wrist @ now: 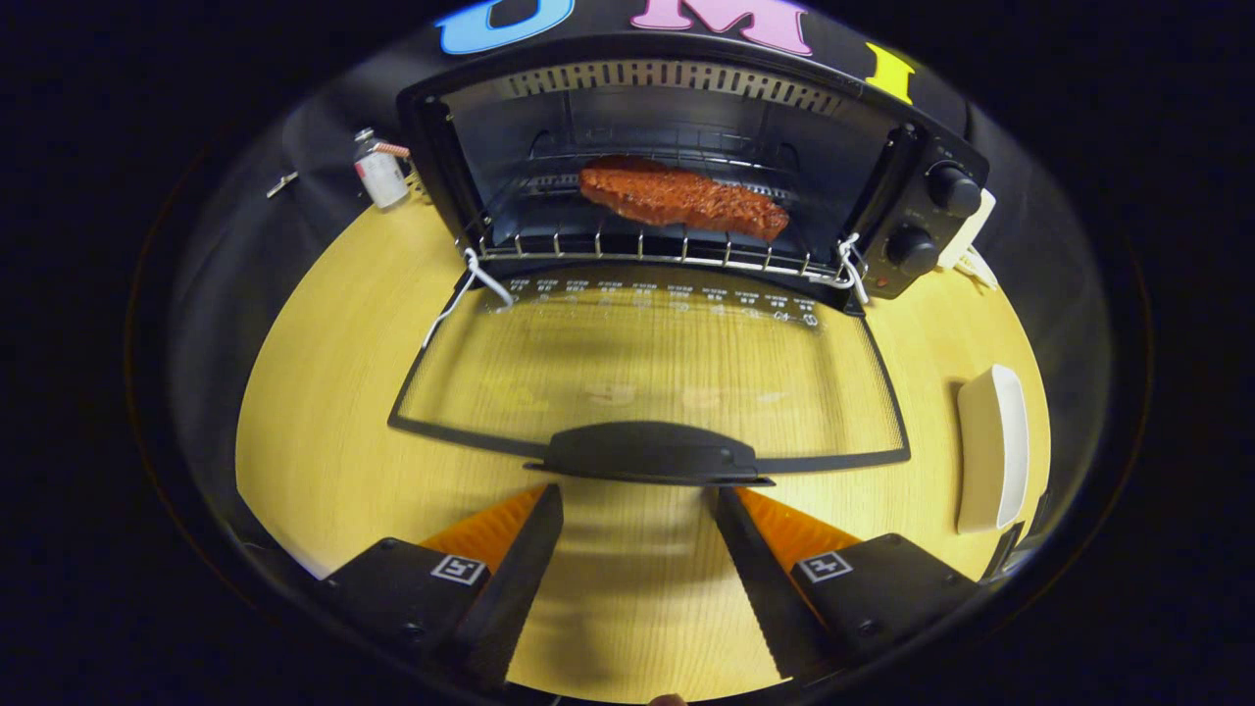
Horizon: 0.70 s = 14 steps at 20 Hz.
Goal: Open the toaster oven, put the food inside, and close the toaster oven door.
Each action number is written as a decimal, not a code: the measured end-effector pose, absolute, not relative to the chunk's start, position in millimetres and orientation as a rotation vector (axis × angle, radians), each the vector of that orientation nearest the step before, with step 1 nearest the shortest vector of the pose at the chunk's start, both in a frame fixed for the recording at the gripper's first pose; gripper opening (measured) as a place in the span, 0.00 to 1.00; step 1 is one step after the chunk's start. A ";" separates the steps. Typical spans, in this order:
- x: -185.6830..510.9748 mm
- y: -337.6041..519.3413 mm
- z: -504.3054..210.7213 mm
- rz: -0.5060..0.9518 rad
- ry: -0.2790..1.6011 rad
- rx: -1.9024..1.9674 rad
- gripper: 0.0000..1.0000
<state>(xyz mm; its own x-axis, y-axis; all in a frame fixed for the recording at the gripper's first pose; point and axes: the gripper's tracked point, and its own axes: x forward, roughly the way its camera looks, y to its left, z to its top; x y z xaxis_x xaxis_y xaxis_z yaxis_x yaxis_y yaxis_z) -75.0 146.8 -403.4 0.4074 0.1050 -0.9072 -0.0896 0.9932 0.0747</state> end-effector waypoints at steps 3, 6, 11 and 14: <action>-70.4 148.0 -400.3 0.091 1.121 0.052 0.98; -72.4 146.2 -389.8 0.097 1.085 0.047 0.98; -74.1 145.2 -368.8 0.113 1.038 0.094 0.98; -72.9 144.1 -355.0 0.118 1.012 0.126 0.98</action>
